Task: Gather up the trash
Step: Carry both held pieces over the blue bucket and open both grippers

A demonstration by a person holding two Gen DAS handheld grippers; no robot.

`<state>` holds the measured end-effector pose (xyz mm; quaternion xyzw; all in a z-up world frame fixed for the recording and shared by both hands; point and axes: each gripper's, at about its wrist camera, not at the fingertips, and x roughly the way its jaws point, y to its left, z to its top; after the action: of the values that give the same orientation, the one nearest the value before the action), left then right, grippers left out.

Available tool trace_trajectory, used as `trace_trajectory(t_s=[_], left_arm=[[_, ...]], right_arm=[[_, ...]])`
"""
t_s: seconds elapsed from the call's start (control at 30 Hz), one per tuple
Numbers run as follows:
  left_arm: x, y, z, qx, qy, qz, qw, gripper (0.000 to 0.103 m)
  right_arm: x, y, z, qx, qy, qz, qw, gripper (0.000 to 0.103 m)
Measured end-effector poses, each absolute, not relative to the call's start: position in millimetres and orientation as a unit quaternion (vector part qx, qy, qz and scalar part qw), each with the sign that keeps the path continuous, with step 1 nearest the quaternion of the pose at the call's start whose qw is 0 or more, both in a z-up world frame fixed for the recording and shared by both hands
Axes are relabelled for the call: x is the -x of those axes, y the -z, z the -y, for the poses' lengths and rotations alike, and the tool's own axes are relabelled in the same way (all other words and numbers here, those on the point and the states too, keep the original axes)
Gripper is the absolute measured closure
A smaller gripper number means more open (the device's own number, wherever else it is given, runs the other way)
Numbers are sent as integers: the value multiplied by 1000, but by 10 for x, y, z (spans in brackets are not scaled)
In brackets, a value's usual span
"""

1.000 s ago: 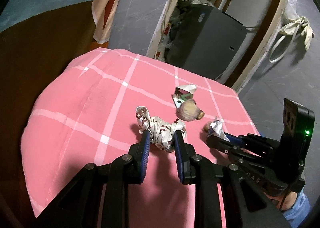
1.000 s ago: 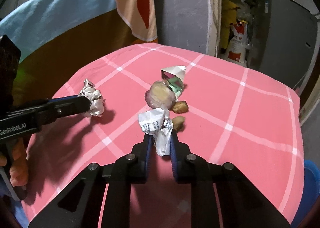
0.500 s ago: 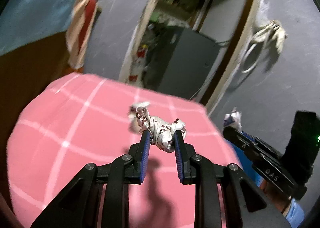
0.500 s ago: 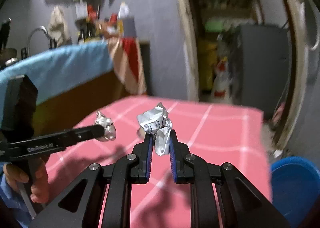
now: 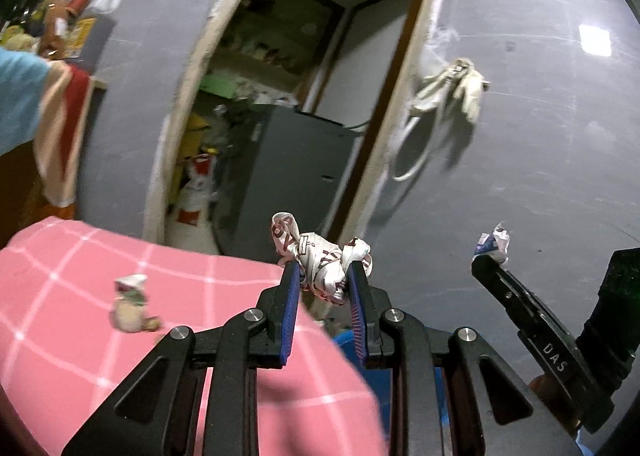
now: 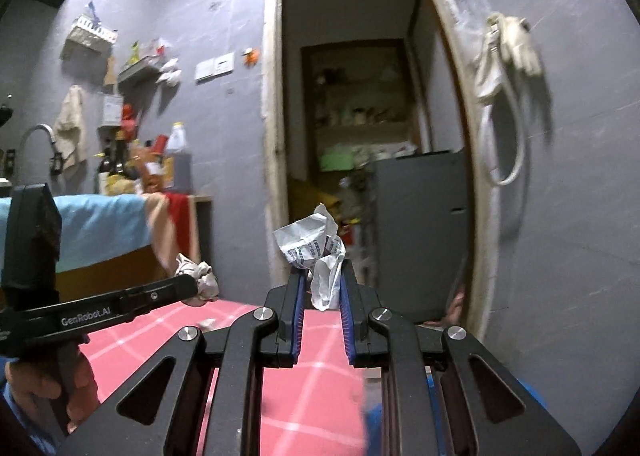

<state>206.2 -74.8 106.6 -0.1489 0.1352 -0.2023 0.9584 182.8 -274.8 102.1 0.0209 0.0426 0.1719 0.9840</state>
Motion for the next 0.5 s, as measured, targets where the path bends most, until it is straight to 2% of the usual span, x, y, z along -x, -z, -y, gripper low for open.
trace_trajectory(t_s=[0.23,0.5], left_arm=[[-2231,-1048,1274,130,242,-153,949,83],[-2481,-876,1703,108,248,-220,937,83]], right_arm=[[-1877,-980,3093,-27,-94,-61,993,88],[-2080,-777,3483,-68,-29,-141,987,88]])
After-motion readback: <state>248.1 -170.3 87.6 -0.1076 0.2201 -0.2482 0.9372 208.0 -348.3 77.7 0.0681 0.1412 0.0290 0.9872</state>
